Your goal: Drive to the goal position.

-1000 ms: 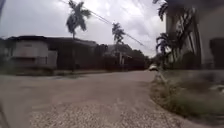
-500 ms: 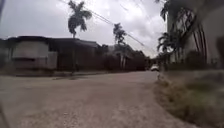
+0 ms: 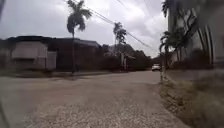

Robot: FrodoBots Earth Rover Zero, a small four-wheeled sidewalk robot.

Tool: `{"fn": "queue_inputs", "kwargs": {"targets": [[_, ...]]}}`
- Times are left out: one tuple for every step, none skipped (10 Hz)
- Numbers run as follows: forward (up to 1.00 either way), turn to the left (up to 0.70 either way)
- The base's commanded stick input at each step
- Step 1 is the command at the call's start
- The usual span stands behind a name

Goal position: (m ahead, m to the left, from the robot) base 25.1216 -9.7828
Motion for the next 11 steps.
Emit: {"fn": "queue_inputs", "kwargs": {"targets": [[0.5,0.0],[0.5,0.0],[0.5,0.0],[0.5,0.0],[0.5,0.0],[0.5,0.0],[0.5,0.0],[0.5,0.0],[0.5,-0.22],[0.5,-0.42],[0.5,-0.5]]}}
